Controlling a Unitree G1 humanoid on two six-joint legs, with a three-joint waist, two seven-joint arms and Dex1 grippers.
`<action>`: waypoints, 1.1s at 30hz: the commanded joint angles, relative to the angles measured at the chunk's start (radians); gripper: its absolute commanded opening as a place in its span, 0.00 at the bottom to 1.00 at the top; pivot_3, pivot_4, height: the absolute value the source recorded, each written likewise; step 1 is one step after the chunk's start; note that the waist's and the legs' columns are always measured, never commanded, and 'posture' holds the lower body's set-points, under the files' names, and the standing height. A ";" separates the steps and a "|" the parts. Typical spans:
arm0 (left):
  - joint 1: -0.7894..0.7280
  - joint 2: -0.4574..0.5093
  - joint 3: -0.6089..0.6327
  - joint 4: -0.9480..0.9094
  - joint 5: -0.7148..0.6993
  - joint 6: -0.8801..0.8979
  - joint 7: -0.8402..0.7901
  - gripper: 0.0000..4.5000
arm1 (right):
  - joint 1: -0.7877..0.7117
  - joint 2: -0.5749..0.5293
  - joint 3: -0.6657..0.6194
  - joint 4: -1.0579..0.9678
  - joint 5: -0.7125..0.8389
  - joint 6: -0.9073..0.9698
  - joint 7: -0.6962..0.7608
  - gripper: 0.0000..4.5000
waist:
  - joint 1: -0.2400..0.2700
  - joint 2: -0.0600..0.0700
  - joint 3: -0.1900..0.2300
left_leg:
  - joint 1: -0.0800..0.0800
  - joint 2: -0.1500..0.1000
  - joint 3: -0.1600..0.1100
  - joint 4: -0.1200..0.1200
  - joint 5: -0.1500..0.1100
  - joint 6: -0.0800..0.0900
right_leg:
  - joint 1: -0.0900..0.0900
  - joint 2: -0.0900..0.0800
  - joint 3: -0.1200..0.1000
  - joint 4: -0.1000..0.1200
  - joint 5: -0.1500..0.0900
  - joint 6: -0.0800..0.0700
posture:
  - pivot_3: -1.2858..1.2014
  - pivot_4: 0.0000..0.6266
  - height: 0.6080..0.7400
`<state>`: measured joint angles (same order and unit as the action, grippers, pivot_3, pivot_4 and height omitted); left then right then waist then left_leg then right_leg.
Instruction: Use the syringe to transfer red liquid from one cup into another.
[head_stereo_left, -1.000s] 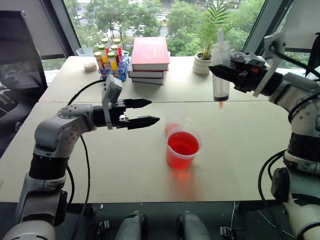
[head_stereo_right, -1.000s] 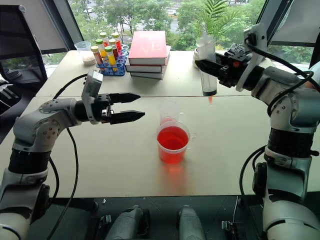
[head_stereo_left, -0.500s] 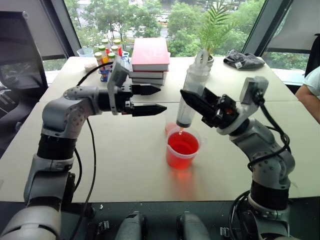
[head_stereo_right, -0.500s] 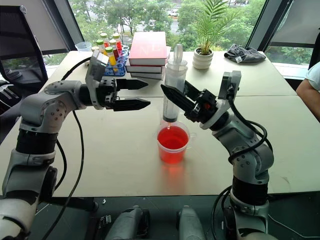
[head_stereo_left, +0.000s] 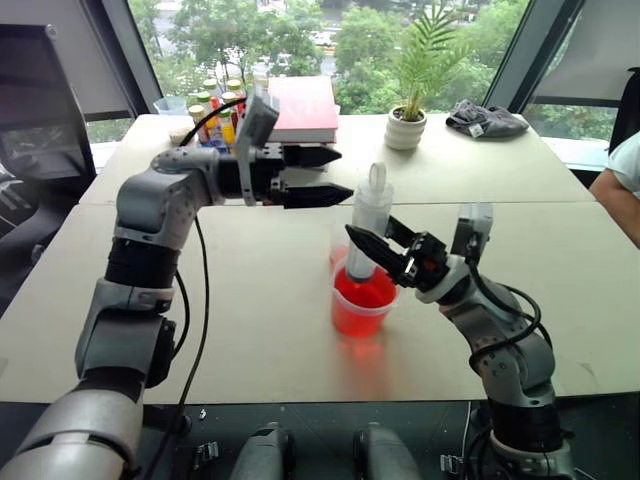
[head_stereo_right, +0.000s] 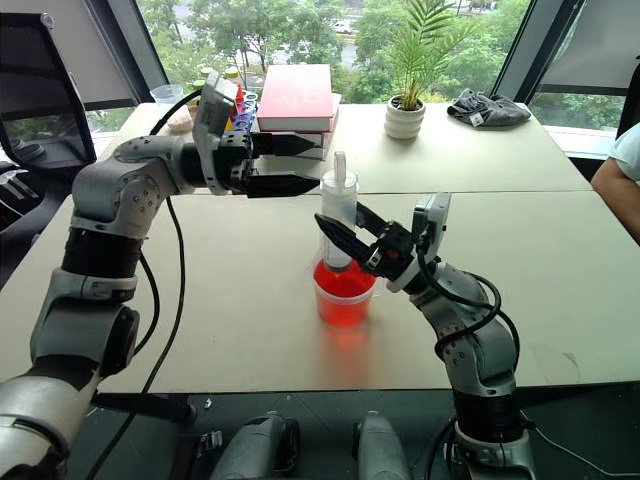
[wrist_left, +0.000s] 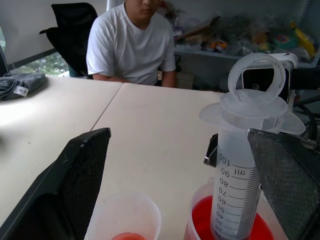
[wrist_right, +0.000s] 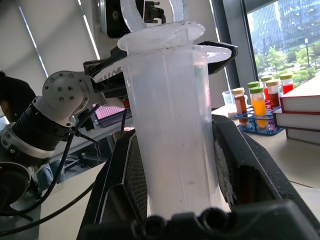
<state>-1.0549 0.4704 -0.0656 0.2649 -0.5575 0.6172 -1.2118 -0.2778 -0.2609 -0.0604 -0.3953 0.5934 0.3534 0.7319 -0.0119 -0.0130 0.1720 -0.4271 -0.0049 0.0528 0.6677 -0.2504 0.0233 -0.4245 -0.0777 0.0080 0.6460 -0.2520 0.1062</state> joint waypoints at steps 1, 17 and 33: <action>-0.048 -0.029 -0.007 0.008 0.012 -0.030 -0.018 1.00 | 0.008 -0.010 0.031 -0.026 -0.009 -0.031 0.010 0.32 | 0.000 0.000 0.000 | 0.000 0.000 0.000 0.000 0.000 0.000 | 0.000 0.000 0.000 0.000 0.000 0.000 | 0.52 0.24 1.00; -0.039 0.047 0.010 0.007 0.030 -0.019 -0.126 1.00 | 0.005 -0.035 0.027 0.026 -0.020 -0.079 0.008 0.32 | 0.001 0.000 0.000 | 0.000 0.000 0.000 0.000 0.000 0.000 | 0.000 0.000 0.000 0.000 0.000 0.000 | 0.52 0.24 1.00; -0.080 -0.074 -0.008 0.095 0.078 -0.098 -0.079 1.00 | 0.002 -0.049 0.042 0.002 -0.016 -0.070 0.009 0.32 | -0.001 0.000 0.000 | 0.000 0.000 0.000 0.000 0.000 0.000 | 0.000 0.000 0.000 0.000 0.000 0.000 | 0.52 0.24 1.00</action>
<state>-1.1022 0.3996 -0.0687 0.3617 -0.4886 0.5437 -1.2932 -0.2695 -0.3054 -0.0145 -0.3483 0.5637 0.2975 0.7417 -0.0133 -0.0131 0.1721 -0.4270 -0.0048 0.0525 0.6678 -0.2504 0.0233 -0.4243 -0.0775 0.0081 0.6462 -0.2521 0.1062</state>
